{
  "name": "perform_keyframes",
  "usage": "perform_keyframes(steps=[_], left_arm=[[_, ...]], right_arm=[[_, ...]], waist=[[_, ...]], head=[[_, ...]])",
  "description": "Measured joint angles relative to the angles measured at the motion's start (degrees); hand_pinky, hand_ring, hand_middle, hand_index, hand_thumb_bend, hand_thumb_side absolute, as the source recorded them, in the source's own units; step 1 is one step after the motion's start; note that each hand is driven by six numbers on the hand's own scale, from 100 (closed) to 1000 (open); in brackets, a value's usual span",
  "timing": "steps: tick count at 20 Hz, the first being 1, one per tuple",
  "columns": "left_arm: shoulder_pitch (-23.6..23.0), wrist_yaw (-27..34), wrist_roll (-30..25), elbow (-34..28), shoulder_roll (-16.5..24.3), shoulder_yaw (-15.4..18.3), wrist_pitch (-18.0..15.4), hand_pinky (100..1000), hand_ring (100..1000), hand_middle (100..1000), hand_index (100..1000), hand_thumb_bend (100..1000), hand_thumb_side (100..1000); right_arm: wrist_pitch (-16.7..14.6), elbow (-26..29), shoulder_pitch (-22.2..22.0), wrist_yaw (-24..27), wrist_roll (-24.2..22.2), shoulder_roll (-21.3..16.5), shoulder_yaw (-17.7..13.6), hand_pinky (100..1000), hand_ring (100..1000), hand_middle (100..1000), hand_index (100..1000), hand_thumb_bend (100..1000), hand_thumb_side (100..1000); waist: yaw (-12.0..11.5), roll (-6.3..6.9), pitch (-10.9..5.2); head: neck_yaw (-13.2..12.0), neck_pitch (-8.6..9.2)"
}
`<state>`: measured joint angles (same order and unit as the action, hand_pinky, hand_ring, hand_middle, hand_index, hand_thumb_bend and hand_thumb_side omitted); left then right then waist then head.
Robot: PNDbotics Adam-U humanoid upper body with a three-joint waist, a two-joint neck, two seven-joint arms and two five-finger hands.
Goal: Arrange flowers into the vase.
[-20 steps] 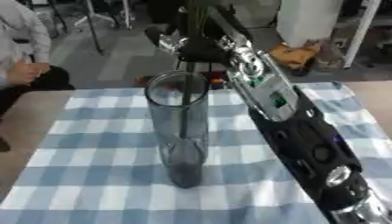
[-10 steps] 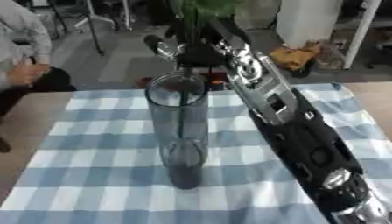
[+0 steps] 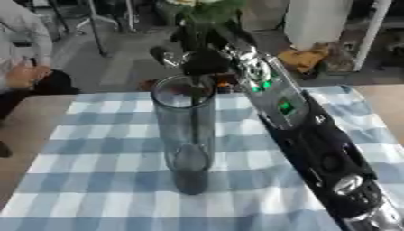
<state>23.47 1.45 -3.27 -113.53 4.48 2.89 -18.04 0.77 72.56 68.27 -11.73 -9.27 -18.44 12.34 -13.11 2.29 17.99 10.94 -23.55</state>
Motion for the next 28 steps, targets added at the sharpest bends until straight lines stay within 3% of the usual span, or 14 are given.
perform_keyframes(steps=[6,28], left_arm=[[0.0,0.0,-0.05,0.0,0.0,-0.01,0.05,395,610,715,818,100,1000],[-0.05,0.1,-0.08,0.0,0.0,-0.04,0.11,393,610,717,819,100,1000]], right_arm=[[0.12,0.72,-0.21,-0.53,-0.46,0.0,0.02,537,782,100,336,426,277],[1.27,0.88,-0.73,-2.84,-6.86,-0.5,0.05,603,841,100,361,433,321]], waist=[[0.08,0.02,-0.03],[0.38,0.11,-0.16]], head=[[-0.03,0.02],[-0.24,0.2]])
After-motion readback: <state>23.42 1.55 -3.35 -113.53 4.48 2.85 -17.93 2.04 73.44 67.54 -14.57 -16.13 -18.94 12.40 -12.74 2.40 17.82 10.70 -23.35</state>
